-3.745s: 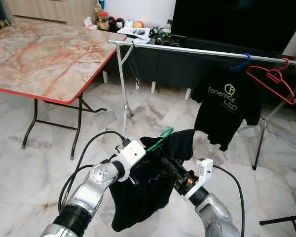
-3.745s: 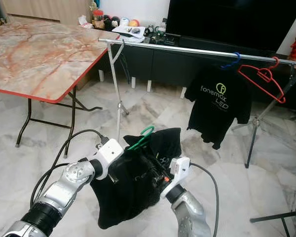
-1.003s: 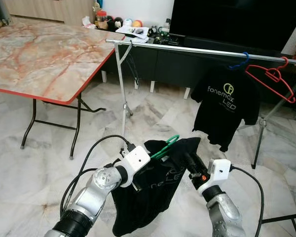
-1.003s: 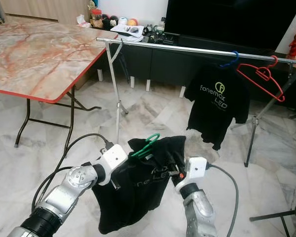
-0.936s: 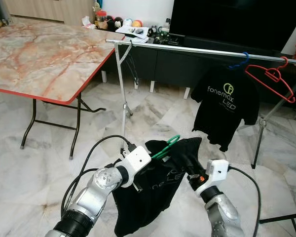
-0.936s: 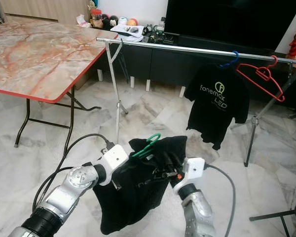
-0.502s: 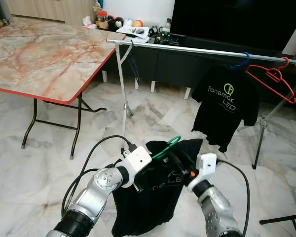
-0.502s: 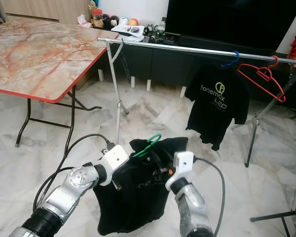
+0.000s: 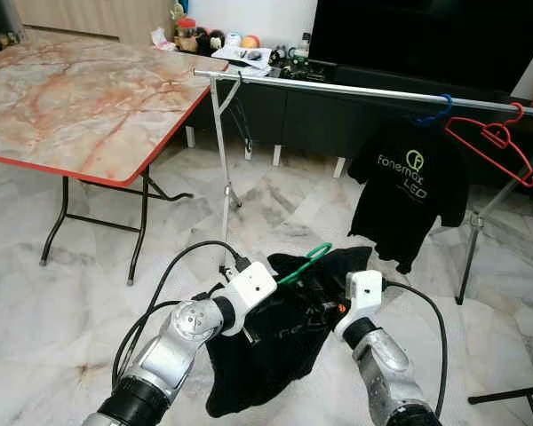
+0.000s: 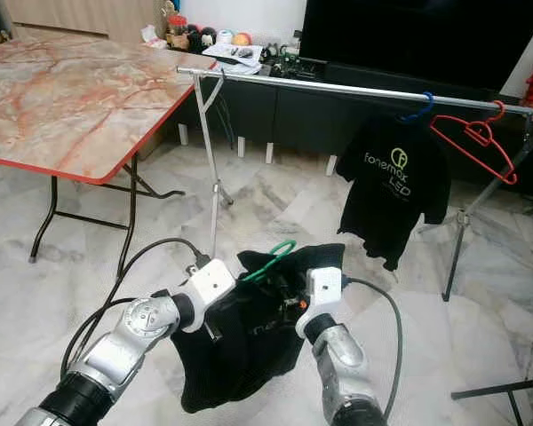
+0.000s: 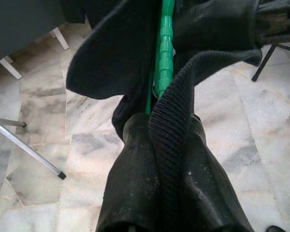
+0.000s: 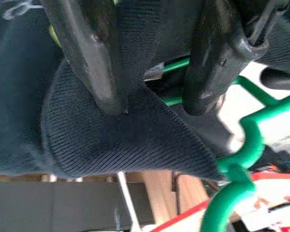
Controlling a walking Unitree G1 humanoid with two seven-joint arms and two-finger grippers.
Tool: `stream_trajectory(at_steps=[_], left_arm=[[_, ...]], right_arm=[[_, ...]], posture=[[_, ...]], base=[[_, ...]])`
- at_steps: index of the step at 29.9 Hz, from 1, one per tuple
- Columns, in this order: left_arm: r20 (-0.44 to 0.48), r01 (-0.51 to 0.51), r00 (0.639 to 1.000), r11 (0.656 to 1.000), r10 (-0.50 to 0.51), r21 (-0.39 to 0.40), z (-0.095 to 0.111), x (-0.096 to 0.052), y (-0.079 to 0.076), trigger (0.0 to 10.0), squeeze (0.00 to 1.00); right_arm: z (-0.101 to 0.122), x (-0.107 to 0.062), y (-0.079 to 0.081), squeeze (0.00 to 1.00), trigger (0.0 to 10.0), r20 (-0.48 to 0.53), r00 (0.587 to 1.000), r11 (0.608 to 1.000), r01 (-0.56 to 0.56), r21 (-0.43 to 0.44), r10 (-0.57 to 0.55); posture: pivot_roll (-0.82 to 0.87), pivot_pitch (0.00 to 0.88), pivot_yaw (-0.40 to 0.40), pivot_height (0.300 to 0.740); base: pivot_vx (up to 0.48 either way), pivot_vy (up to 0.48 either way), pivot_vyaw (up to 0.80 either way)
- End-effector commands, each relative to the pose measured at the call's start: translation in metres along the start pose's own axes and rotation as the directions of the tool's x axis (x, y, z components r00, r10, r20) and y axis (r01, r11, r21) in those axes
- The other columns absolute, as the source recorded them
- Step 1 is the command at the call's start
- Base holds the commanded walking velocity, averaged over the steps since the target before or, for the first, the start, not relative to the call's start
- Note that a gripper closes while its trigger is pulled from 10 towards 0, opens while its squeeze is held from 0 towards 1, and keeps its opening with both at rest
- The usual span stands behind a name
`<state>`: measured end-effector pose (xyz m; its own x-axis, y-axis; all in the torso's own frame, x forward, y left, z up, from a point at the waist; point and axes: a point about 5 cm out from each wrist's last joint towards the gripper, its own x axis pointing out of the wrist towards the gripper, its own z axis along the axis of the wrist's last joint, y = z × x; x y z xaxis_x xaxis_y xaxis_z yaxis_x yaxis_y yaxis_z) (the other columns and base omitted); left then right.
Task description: Hang hanger
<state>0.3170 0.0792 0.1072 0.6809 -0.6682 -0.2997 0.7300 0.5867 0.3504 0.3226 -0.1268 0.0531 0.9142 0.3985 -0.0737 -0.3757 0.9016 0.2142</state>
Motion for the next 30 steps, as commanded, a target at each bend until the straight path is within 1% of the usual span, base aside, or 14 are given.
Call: stream_trajectory(at_steps=[1, 3, 4, 5, 7, 13, 17, 19, 21, 26, 30], left_arm=[[0.044, 0.001, 0.999, 0.999, -0.003, 0.035, 0.012, 0.001, 0.000, 10.0, 0.00], [0.044, 0.002, 0.999, 0.999, -0.004, 0.035, 0.012, 0.001, 0.000, 10.0, 0.00], [0.043, 0.001, 0.999, 0.999, -0.003, 0.033, 0.012, 0.001, 0.000, 10.0, 0.00], [0.042, 0.001, 0.999, 0.999, -0.003, 0.032, 0.012, 0.001, 0.000, 10.0, 0.00], [0.041, 0.000, 0.999, 1.000, -0.001, 0.030, 0.011, 0.001, -0.001, 10.0, 0.00], [0.042, 0.001, 0.999, 0.999, -0.002, 0.033, 0.012, 0.001, 0.000, 10.0, 0.00], [0.042, 0.000, 0.999, 0.999, -0.002, 0.032, 0.011, 0.001, 0.000, 10.0, 0.00], [0.044, 0.002, 0.999, 0.999, -0.003, 0.033, 0.012, 0.002, -0.001, 10.0, 0.00], [0.044, 0.003, 0.999, 0.999, -0.004, 0.034, 0.012, 0.002, -0.001, 10.0, 0.00], [0.036, 0.004, 0.999, 0.999, -0.005, 0.033, 0.010, 0.001, -0.001, 10.0, 0.00], [0.028, -0.003, 1.000, 1.000, 0.002, 0.025, 0.008, 0.001, 0.000, 10.0, 0.00]], right_arm=[[0.001, -0.001, -0.004, 0.00, 10.0, 0.000, 1.000, 0.999, 0.026, -0.020, -0.026], [0.003, -0.001, -0.006, 0.00, 10.0, 0.018, 0.998, 0.998, 0.057, -0.037, -0.056], [0.007, -0.001, -0.009, 0.00, 10.0, 0.040, 0.995, 0.994, 0.098, -0.056, -0.095], [0.008, 0.000, -0.011, 0.00, 10.0, 0.048, 0.992, 0.992, 0.115, -0.059, -0.112], [0.014, 0.000, -0.017, 0.00, 10.0, 0.076, 0.984, 0.986, 0.162, -0.036, -0.159], [0.019, -0.001, -0.022, 0.00, 10.0, 0.115, 0.975, 0.980, 0.196, -0.034, -0.192], [0.023, -0.003, -0.027, 0.00, 10.0, 0.139, 0.962, 0.969, 0.242, -0.042, -0.234], [0.027, -0.005, -0.035, 0.00, 10.0, 0.151, 0.945, 0.952, 0.301, -0.055, -0.290], [0.031, -0.006, -0.041, 0.00, 10.0, 0.166, 0.931, 0.940, 0.337, -0.049, -0.325], [0.041, -0.006, -0.048, 0.00, 10.0, 0.202, 0.911, 0.924, 0.377, -0.060, -0.359], [0.047, -0.006, -0.049, 0.00, 10.0, 0.226, 0.909, 0.925, 0.373, -0.073, -0.349]], posture=[[0.14, 0.063, -0.083, 0.740], [0.14, 0.063, -0.082, 0.740], [0.14, 0.062, -0.083, 0.740], [0.14, 0.062, -0.083, 0.740], [0.14, 0.063, -0.082, 0.740], [0.14, 0.063, -0.082, 0.740], [0.14, 0.063, -0.081, 0.740], [0.14, 0.062, -0.082, 0.740], [0.14, 0.062, -0.082, 0.740], [0.14, 0.061, -0.083, 0.740], [0.13, 0.059, -0.082, 0.740]], base=[[0.000, 0.000, 0.00], [0.000, 0.000, 0.00], [0.000, 0.000, 0.00], [0.000, 0.000, 0.00], [0.000, 0.000, 0.00], [0.000, 0.000, 0.00], [0.000, 0.000, 0.00], [0.000, 0.000, 0.00], [0.000, 0.000, 0.00], [0.000, 0.000, 0.00], [0.000, 0.000, 0.00]])
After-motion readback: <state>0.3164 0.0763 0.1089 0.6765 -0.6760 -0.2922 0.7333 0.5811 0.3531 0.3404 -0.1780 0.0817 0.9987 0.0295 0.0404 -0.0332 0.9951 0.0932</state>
